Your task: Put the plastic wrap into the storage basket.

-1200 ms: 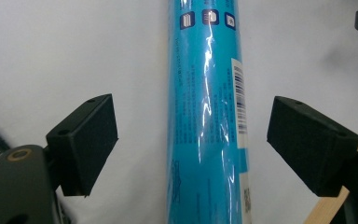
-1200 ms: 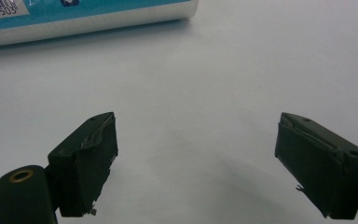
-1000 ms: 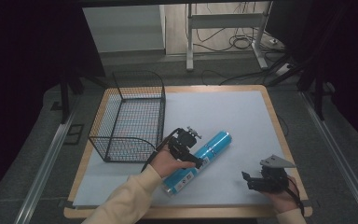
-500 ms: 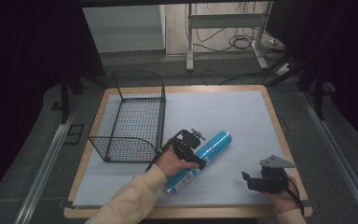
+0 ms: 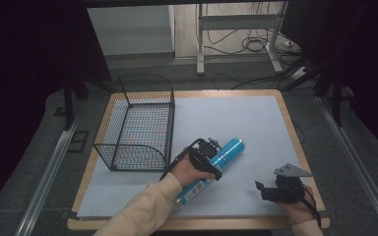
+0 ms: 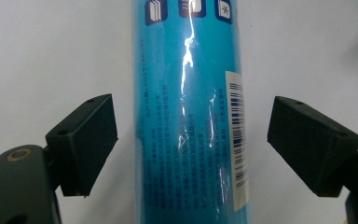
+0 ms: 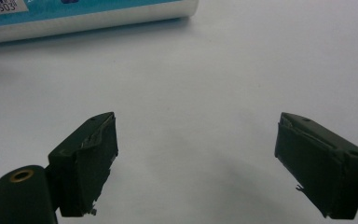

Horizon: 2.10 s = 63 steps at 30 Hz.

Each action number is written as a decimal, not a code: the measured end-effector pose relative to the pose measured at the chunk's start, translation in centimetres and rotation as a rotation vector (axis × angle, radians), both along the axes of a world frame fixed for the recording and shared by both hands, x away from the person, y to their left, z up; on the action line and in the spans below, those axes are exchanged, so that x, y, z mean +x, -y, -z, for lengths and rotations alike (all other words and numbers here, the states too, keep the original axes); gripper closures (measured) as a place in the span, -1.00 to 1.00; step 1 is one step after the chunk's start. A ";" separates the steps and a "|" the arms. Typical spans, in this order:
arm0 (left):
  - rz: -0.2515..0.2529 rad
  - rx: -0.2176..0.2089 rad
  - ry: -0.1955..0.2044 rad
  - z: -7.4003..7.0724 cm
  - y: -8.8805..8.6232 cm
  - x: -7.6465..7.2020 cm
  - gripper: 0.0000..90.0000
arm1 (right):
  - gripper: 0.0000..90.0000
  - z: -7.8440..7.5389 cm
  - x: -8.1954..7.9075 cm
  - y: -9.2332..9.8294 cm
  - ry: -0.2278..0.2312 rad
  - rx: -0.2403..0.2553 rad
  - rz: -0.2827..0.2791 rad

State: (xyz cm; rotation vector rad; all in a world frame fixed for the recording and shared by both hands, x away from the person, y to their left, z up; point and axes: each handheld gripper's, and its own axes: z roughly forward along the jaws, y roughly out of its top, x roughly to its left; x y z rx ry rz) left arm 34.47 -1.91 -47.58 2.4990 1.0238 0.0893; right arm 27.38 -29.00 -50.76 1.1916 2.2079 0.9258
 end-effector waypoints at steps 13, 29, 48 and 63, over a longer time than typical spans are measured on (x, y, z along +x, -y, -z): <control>0.013 0.038 -0.052 1.4 0.4 0.3 -0.59 | -0.70 0.0 0.0 0.0 0.001 -0.003 -0.002; -0.014 0.060 -0.094 2.1 0.7 1.0 -0.32 | -0.70 0.0 0.0 0.0 0.000 -0.009 -0.001; 0.014 0.080 -0.122 1.2 0.5 1.7 -0.30 | -0.70 -0.1 0.0 0.1 0.013 -0.010 0.004; 0.045 0.091 -0.112 0.4 -0.2 1.5 -0.30 | -0.70 -0.2 -0.1 0.1 0.023 -0.015 0.009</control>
